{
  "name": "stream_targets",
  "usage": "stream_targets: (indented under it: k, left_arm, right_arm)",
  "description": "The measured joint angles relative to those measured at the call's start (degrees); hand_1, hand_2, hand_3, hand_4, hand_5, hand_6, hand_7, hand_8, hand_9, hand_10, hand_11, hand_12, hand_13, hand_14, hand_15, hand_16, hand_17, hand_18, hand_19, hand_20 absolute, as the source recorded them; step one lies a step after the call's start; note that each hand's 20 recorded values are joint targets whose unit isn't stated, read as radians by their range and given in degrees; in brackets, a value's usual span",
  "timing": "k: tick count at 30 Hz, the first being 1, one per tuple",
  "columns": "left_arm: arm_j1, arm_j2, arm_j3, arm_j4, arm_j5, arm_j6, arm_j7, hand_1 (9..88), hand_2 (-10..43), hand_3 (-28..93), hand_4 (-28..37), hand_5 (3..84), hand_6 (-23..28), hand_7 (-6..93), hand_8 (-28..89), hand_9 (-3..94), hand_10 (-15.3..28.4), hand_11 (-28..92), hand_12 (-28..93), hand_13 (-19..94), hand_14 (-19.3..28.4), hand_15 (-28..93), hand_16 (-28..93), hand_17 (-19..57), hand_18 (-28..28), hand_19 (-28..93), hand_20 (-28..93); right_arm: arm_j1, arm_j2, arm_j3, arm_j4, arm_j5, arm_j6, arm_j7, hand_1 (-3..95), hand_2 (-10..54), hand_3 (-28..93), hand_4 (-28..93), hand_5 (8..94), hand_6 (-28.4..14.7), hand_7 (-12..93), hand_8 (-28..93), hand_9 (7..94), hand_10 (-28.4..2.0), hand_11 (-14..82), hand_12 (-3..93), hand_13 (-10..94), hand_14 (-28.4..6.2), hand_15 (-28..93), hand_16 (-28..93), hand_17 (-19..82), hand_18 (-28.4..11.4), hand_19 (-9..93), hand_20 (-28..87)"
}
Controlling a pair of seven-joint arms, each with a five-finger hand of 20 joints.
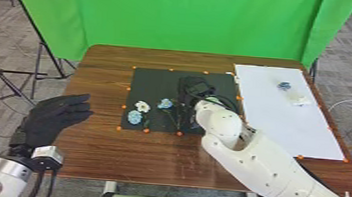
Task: Arrange flowers
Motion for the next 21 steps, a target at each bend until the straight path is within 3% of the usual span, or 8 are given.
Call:
stream_targets:
  k: [11, 16, 21]
  left_arm:
    - [0.01, -0.12, 0.0, 0.0, 0.02, 0.0, -0.16, 27.6, 3.8, 83, -15.7, 45.8, 13.1, 19.4, -10, 41.0, 22.8, 37, 11, 29, 28.4, 64, -14, -8.8, 22.8, 59, 11]
    - [0.11, -0.25, -0.04, -0.02, 0.04, 0.0, -0.31, 27.6, 3.8, 83, -15.7, 45.9, 13.1, 19.4, -10, 41.1, 22.8, 37, 11, 29, 28.4, 64, -14, -8.8, 22.8, 59, 11]
    - [0.51, -0.48, -0.11, -0.05, 0.04, 0.02, -0.36, 27.6, 3.8, 83, -15.7, 45.8, 13.1, 19.4, -10, 41.1, 22.8, 37, 11, 29, 28.4, 64, -14, -8.8, 22.8, 59, 11]
  right_arm:
    - [-0.42, -0.7, 0.46, -0.89, 1.76, -2.61, 1.41, 40.0, -9.5, 83, -28, 69.0, -1.2, 23, -3, 77.2, -11.2, 25.1, 24.0, 75, -4.7, 80, 21, 27, -19.5, 81, 15]
    - [-0.5, -0.75, 0.43, -1.43, 2.11, -3.21, 1.53, 35.2, -9.1, 86, -28, 67.3, -1.6, 22, -13, 74.2, -13.2, 29.1, 18.5, 74, -5.7, 80, 21, 26, -20.2, 80, 17]
    - [-0.25, -0.73, -0.11, -1.9, 2.18, -3.61, 2.26, 33.2, -8.4, 86, -27, 66.8, -2.4, 21, -14, 72.3, -14.1, 29.3, 18.3, 73, -6.5, 81, 20, 26, -20.8, 80, 17]
